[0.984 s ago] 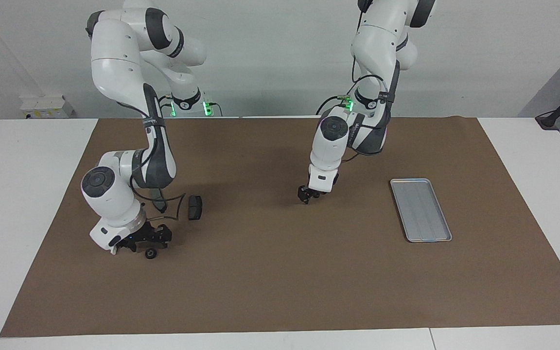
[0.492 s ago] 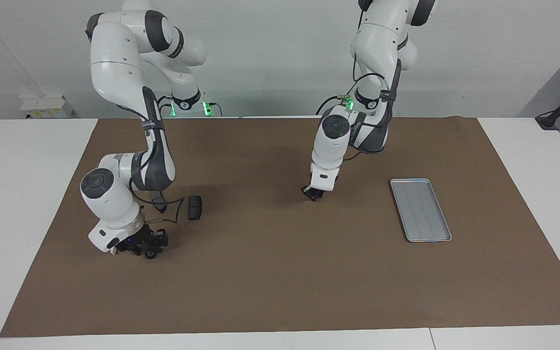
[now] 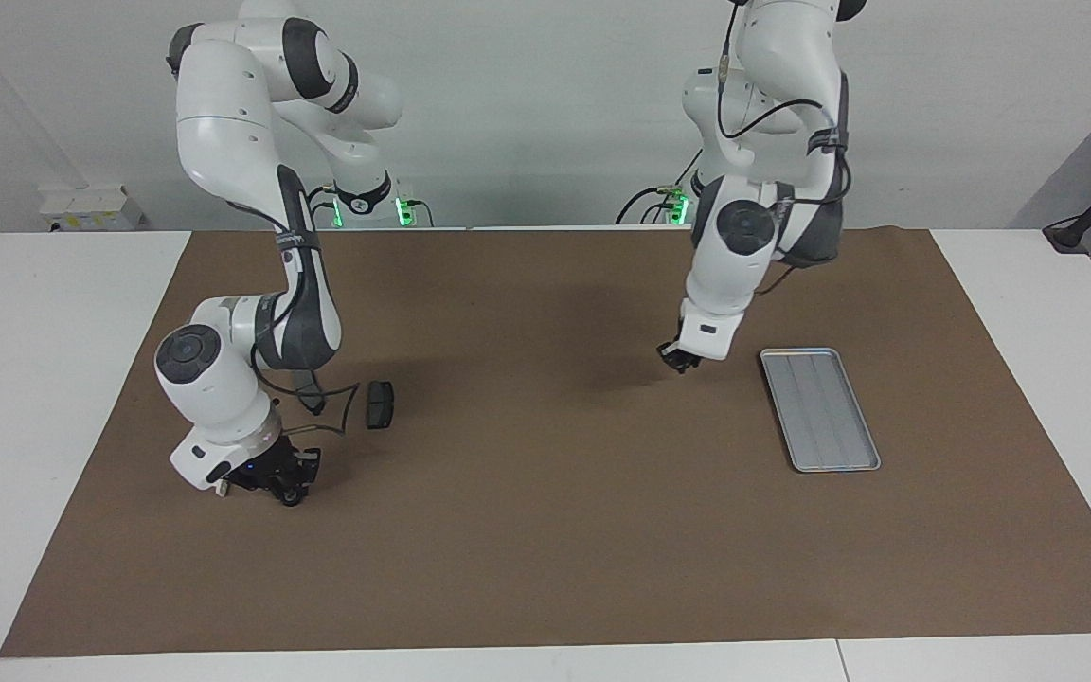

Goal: Pick bearing gear from pile to tray
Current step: 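Lower the bearing into the metal tray and open the left gripper, then grasp the second small dark gear with the right gripper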

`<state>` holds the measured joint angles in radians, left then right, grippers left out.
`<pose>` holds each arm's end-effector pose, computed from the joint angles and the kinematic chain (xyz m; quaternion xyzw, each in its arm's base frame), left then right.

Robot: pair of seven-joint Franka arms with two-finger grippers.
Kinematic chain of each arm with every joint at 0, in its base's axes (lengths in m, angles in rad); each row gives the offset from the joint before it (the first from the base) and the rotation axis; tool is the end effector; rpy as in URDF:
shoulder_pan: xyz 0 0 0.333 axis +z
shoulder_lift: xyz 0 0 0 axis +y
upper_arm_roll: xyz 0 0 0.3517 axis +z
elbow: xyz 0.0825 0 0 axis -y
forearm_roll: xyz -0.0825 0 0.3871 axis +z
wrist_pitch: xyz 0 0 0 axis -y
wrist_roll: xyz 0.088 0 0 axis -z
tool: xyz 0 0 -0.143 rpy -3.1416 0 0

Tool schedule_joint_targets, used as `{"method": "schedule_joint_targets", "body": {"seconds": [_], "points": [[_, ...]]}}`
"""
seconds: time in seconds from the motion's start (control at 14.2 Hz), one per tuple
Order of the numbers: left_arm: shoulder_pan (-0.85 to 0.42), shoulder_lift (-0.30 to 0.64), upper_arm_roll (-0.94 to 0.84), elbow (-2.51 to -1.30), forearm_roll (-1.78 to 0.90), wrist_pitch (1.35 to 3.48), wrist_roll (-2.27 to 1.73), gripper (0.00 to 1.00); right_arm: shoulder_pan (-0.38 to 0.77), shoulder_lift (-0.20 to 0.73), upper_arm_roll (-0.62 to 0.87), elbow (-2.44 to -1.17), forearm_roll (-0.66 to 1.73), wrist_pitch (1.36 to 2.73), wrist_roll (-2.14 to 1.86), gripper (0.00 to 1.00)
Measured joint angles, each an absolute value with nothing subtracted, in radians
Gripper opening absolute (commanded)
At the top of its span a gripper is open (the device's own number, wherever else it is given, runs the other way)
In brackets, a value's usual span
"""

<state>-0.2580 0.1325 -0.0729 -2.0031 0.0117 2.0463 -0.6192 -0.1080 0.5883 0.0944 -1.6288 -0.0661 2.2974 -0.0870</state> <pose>0.5437 -0.1848 0.3831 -0.9890 -0.1407 0.0394 0.0206 0.7216 -0.0216 0.2785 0.9979 0.0486 0.0416 0.0019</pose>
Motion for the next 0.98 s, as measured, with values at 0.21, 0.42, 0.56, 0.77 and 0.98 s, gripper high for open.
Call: {"method": "schedule_joint_targets", "body": {"seconds": [0.21, 0.42, 0.56, 0.77, 0.98], "points": [[-0.084, 0.09, -0.069, -2.032, 0.012, 2.027, -0.308, 0.0, -0.108, 0.588, 0.094, -1.628, -0.066, 2.295, -0.087, 0.0], [0.029, 0.09, -0.069, -2.105, 0.012, 2.119, -0.091, 0.0, -0.106, 0.586, 0.094, -1.612, -0.067, 2.241, -0.087, 0.0], [0.053, 0.09, -0.07, -2.161, 0.012, 2.198, -0.041, 0.0, -0.099, 0.569, 0.095, -1.58, -0.083, 2.162, -0.087, 0.0], [0.056, 0.089, -0.075, -2.2, 0.012, 2.238, -0.035, 0.0, -0.066, 0.485, 0.098, -1.537, -0.131, 2.008, -0.087, 0.0], [0.065, 0.09, -0.074, -2.215, 0.012, 2.271, -0.006, 0.0, -0.008, 0.379, 0.101, -1.482, -0.137, 1.811, -0.087, 0.0]]}}
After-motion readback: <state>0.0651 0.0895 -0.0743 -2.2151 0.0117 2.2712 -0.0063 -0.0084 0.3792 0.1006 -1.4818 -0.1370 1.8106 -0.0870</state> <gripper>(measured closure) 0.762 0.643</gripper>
